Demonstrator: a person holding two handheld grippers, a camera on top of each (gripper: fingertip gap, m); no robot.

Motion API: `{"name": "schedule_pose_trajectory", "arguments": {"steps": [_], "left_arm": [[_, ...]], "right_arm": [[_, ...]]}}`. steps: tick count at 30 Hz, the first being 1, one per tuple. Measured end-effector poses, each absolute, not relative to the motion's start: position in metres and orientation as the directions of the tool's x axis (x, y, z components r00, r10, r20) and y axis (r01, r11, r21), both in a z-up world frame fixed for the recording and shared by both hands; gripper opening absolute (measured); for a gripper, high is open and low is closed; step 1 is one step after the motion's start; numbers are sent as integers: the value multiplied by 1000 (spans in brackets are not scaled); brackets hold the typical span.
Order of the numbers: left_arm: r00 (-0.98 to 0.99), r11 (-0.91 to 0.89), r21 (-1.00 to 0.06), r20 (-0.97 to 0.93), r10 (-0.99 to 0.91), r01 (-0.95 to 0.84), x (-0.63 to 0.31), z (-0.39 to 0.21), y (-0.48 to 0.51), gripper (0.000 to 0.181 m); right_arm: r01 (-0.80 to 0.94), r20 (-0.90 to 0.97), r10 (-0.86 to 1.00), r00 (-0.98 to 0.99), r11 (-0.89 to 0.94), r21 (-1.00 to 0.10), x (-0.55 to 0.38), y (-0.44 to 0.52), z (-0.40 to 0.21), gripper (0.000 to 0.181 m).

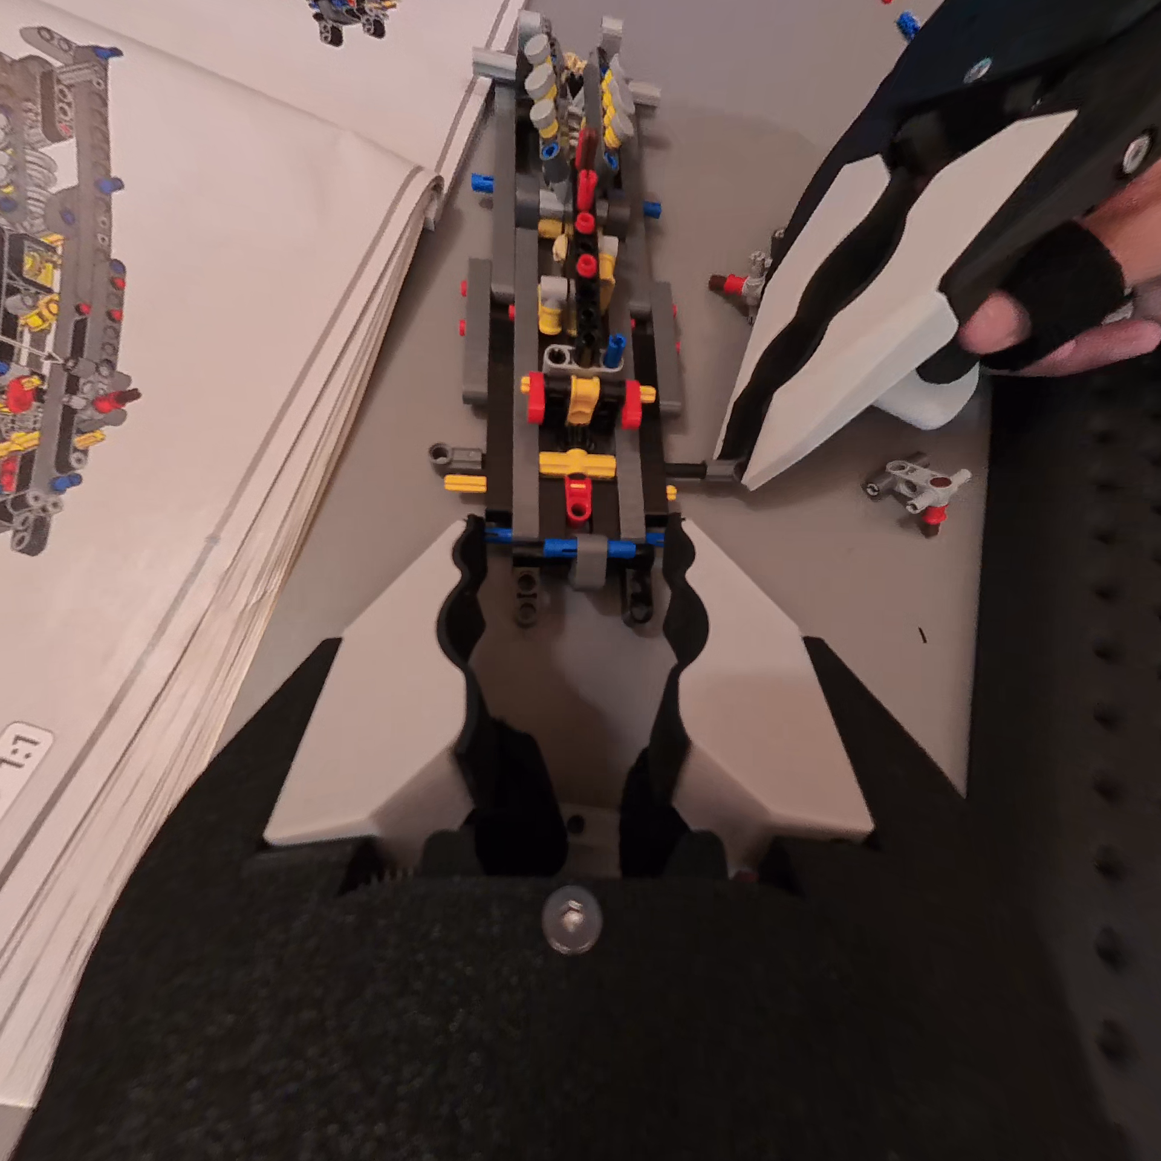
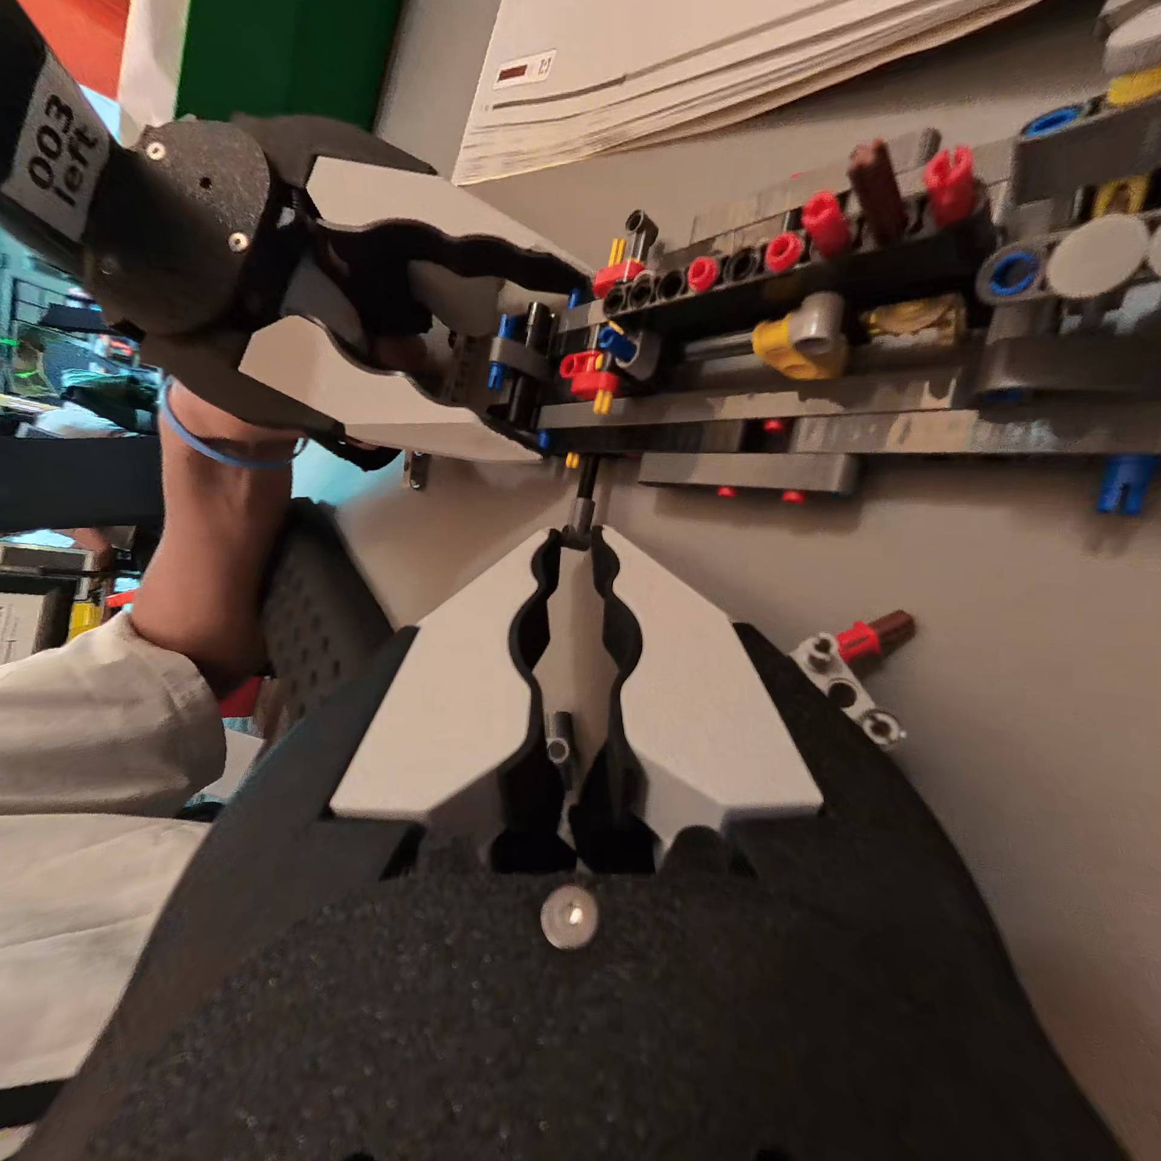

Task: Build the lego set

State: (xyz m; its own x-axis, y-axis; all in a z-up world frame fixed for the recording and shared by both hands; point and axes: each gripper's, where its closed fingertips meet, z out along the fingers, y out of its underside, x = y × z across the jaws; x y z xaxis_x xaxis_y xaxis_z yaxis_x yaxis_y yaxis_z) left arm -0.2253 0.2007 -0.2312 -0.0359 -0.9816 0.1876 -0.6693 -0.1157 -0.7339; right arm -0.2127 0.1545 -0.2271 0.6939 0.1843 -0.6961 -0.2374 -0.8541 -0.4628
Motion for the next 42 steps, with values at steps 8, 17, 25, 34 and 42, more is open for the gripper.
{"name": "schedule_pose_trajectory", "arguments": {"steps": [8, 17, 25, 34, 42], "left_arm": [[-57, -103, -735, 189, -980, -670, -226, -231, 198, 52], [-66, -64, -736, 147, -987, -674, -226, -233, 198, 52], [-65, -64, -736, 146, -987, -674, -226, -233, 198, 52], [-65, -65, -737, 146, -987, -673, -226, -233, 198, 52], [-72, -29, -736, 106, -992, -677, -227, -234, 196, 56]], "right_arm": [[-252, -678, 159, 717, -849, -465, -213, 157, -230, 8], [-89, -551, 344, 760, -785, -614, -219, 150, -213, 23], [182, -159, 367, 916, -735, -653, -212, 155, -233, 20], [-86, -492, 261, 831, -813, -576, -214, 158, -230, 7], [-142, -588, 251, 769, -829, -540, -215, 157, -229, 4]]}}
